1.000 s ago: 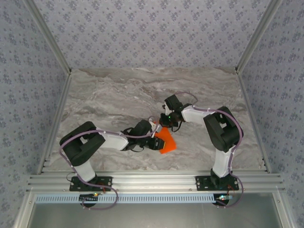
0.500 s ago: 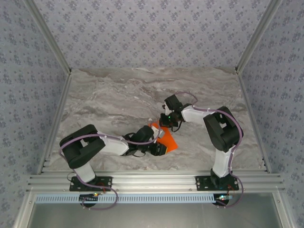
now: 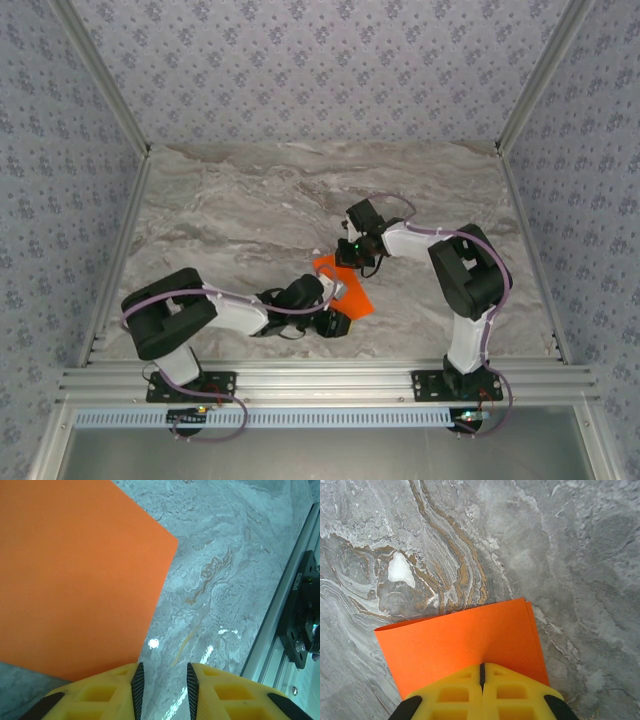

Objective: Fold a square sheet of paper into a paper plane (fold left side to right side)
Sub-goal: First fold the square sheet of paper in half at the center of the table.

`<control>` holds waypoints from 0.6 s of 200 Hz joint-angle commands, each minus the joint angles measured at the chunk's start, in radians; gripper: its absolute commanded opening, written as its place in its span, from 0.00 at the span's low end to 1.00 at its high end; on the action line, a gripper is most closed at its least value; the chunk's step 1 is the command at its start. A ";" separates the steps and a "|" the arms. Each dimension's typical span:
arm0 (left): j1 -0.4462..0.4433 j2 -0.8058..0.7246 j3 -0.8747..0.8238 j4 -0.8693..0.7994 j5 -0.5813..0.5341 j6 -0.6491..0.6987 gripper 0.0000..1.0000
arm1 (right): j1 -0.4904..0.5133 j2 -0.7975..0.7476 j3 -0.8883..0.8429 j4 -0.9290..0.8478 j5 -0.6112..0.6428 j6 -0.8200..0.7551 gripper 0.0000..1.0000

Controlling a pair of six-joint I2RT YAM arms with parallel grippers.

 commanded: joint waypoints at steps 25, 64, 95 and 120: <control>-0.020 -0.027 -0.060 -0.068 0.029 -0.037 0.31 | 0.011 0.067 -0.022 -0.069 0.043 -0.009 0.03; -0.020 -0.115 -0.074 -0.063 0.015 -0.031 0.32 | 0.012 0.056 -0.024 -0.059 0.024 -0.006 0.03; 0.056 -0.268 -0.078 -0.150 0.001 -0.019 0.32 | -0.020 0.023 -0.058 -0.017 0.013 0.033 0.03; 0.154 -0.383 -0.077 -0.235 0.015 0.013 0.33 | -0.064 -0.020 -0.100 0.011 0.009 0.050 0.03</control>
